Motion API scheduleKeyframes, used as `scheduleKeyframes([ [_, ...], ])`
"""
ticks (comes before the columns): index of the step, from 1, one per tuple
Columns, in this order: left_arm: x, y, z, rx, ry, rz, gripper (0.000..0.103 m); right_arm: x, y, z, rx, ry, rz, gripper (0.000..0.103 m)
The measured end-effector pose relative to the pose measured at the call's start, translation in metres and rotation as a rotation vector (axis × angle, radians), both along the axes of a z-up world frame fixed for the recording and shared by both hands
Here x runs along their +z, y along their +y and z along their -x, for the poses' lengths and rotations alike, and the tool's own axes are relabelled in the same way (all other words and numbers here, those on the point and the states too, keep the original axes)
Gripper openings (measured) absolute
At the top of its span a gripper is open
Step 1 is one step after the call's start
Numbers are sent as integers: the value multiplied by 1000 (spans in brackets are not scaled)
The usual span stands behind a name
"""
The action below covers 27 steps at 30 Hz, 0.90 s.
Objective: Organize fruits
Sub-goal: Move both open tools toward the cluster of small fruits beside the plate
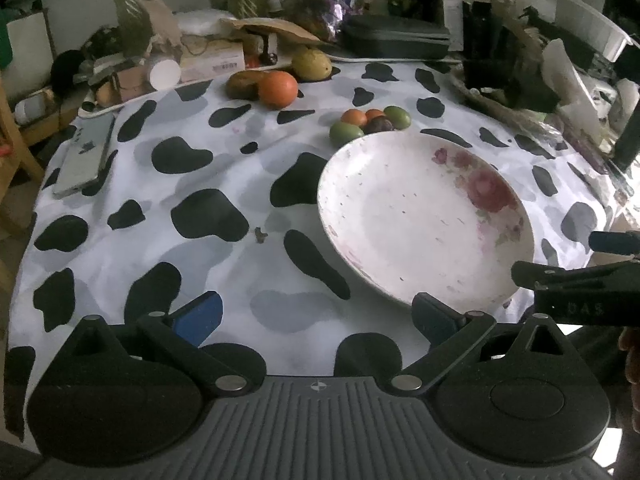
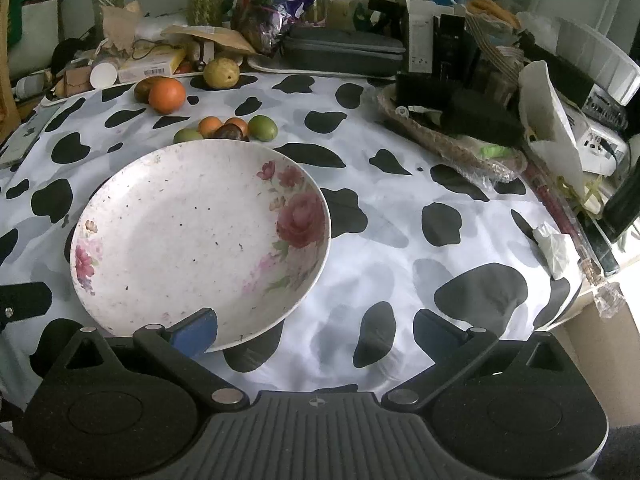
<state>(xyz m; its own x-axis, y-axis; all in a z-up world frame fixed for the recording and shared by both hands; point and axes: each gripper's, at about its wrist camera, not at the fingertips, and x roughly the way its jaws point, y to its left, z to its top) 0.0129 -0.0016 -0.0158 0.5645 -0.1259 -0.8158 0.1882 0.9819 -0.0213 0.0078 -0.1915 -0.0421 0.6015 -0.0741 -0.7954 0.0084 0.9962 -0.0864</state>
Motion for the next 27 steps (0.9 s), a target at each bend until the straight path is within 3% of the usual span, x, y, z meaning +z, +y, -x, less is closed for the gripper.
scheduleKeyframes([
  [27,-2,-1,1,-8,-13,-25,102,-1,-4,-1,-14,18,-13,103],
])
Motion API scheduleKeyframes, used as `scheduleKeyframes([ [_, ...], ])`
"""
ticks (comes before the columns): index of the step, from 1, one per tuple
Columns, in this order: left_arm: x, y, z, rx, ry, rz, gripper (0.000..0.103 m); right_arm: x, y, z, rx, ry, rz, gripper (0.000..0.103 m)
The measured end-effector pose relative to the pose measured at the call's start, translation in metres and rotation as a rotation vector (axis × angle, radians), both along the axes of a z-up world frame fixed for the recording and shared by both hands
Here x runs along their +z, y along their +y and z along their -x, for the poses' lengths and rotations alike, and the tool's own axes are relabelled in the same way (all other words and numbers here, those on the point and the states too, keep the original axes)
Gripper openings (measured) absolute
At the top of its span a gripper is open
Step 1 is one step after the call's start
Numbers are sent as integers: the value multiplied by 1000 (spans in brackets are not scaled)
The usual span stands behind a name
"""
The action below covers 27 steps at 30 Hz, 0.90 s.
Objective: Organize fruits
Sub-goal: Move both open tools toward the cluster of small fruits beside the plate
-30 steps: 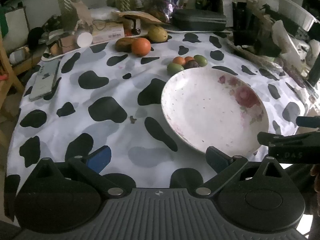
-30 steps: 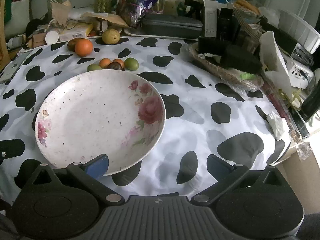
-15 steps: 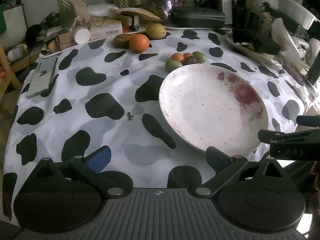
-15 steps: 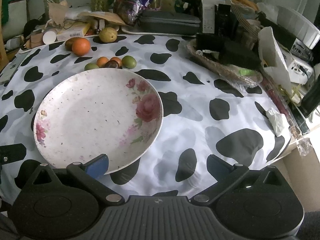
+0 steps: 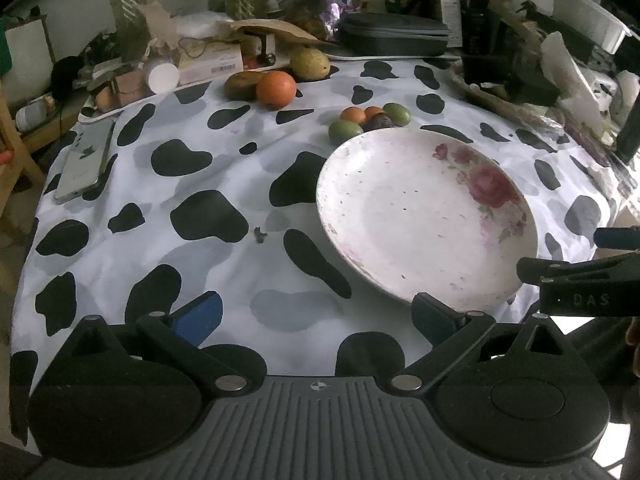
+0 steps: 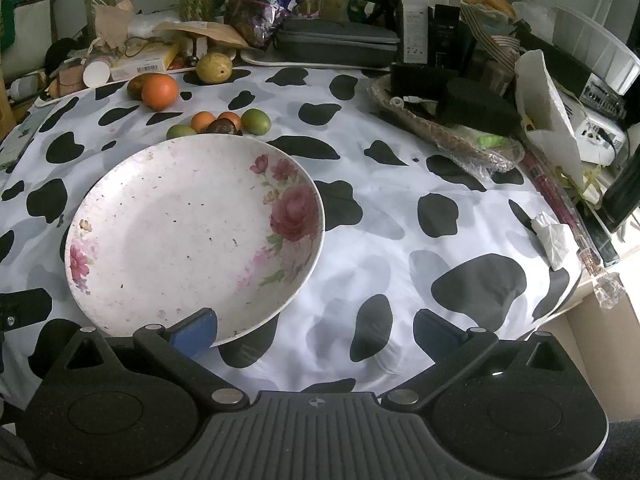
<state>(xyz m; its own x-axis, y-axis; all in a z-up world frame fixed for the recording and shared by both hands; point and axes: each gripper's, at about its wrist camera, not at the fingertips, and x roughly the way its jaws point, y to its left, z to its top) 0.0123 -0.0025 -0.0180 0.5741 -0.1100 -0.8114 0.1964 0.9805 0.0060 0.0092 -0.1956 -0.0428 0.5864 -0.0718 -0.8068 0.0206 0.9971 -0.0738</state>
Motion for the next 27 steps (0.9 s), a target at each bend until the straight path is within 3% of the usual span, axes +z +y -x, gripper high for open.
scheduleKeyframes([
  [12,2,-4,3,0,-51,-47,102,0,0,0,0,1,-1,103],
  [27,5,2,3,54,-98,17,102,-1,-1,-1,-3,3,-2,103],
])
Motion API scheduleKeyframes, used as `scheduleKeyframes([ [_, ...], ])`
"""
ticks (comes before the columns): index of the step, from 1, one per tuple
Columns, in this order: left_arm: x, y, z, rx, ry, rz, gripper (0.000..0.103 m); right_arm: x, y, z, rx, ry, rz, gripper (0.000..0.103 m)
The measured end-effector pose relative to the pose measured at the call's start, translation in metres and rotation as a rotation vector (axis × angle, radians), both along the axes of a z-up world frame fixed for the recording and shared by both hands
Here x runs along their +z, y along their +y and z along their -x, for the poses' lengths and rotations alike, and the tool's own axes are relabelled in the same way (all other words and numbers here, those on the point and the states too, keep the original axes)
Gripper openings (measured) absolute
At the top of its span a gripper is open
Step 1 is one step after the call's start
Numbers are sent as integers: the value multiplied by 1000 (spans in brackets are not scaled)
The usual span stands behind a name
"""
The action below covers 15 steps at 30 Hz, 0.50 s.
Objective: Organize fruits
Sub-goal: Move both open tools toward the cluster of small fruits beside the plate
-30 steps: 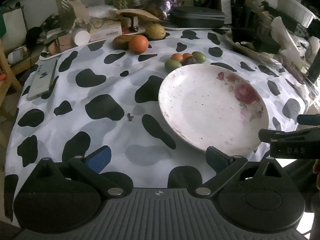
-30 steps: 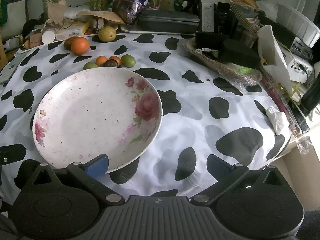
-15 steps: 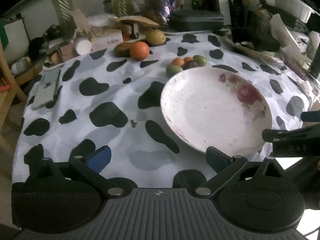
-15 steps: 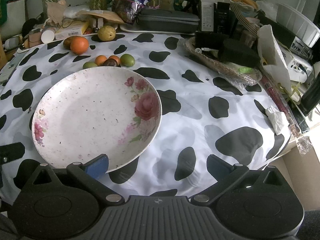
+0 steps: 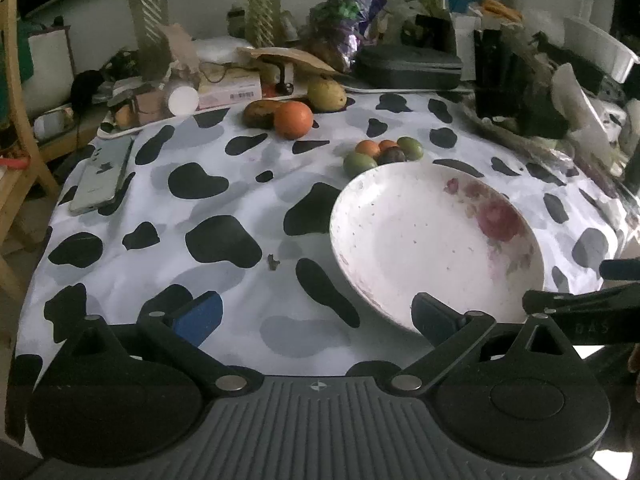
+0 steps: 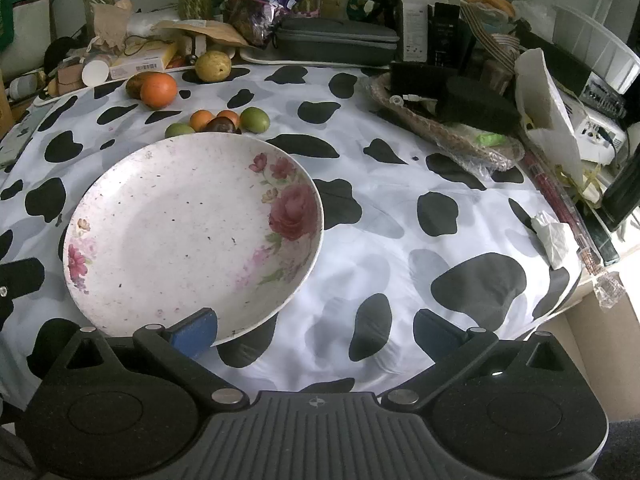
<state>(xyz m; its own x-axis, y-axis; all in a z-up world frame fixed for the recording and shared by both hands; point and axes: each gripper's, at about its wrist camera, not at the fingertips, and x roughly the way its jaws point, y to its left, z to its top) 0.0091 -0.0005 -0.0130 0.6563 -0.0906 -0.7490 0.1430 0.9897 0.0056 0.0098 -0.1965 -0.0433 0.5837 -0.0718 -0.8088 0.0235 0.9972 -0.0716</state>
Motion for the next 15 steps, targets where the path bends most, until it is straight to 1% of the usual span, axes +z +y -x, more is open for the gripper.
scheduleKeyframes([
  [4,2,-1,-1,-13,-8,5,102,0,-1,0,0,-2,-2,103],
  [9,7,0,-8,-50,2,61,102,1,-2,-7,3,-7,-1,103],
  [15,10,-3,-17,-64,-30,32,102,1,-2,-18,2,-2,-5,103],
])
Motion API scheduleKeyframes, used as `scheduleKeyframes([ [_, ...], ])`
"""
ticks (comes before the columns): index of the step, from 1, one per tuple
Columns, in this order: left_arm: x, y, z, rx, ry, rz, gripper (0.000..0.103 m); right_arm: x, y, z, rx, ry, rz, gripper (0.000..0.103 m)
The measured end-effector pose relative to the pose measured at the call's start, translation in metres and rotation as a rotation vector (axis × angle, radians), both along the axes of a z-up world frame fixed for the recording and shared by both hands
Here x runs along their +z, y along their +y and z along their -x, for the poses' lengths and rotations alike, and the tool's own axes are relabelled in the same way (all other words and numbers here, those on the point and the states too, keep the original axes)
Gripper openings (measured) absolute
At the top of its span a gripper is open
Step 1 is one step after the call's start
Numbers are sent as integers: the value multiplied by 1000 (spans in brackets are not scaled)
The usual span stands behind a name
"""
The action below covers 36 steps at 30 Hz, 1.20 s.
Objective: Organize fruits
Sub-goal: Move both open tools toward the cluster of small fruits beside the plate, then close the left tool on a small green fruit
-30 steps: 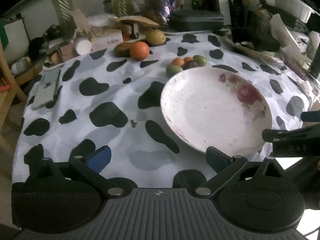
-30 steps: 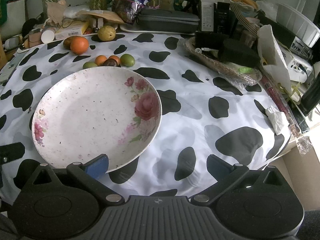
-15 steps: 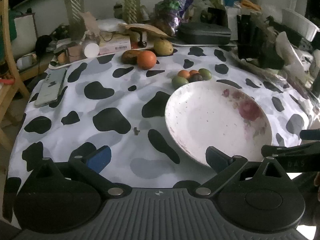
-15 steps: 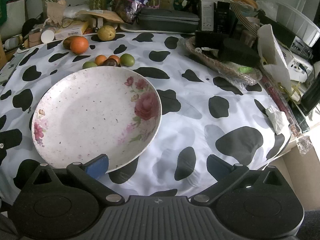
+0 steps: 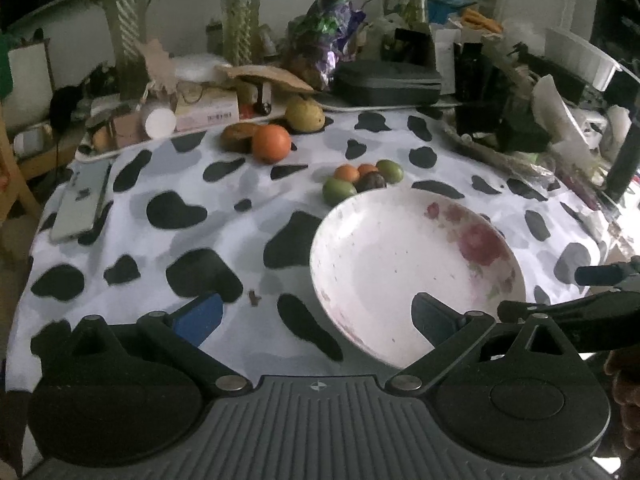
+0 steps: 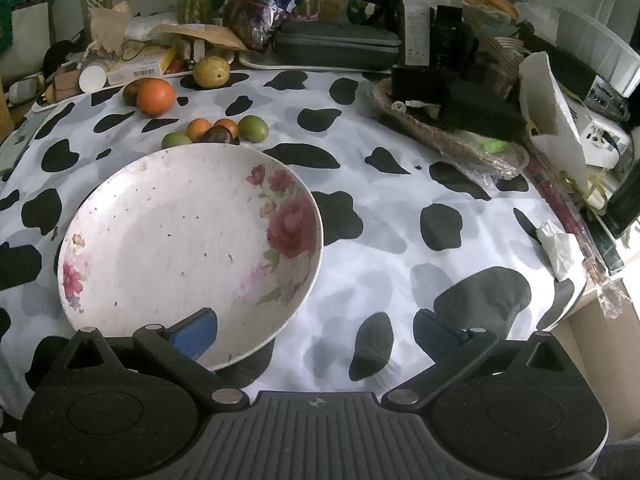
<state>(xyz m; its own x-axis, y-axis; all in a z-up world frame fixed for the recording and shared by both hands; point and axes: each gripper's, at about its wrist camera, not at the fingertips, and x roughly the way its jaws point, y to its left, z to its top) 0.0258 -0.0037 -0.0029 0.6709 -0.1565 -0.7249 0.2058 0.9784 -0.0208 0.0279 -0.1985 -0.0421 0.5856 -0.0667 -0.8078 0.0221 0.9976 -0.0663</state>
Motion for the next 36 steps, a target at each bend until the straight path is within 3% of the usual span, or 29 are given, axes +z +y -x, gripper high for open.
scheduleKeyframes([
  [8,-3,3,-26,-36,44,13,102,0,-3,-21,11,-10,4,103],
  [18,1,7,-61,-69,41,42,102,-3,-11,-61,10,-27,-14,103],
  [30,1,21,-99,-47,77,106,103,-2,-13,-101,39,-10,-167,103],
  [36,-1,19,-111,-84,60,100,102,0,-13,-122,45,-27,-158,103],
])
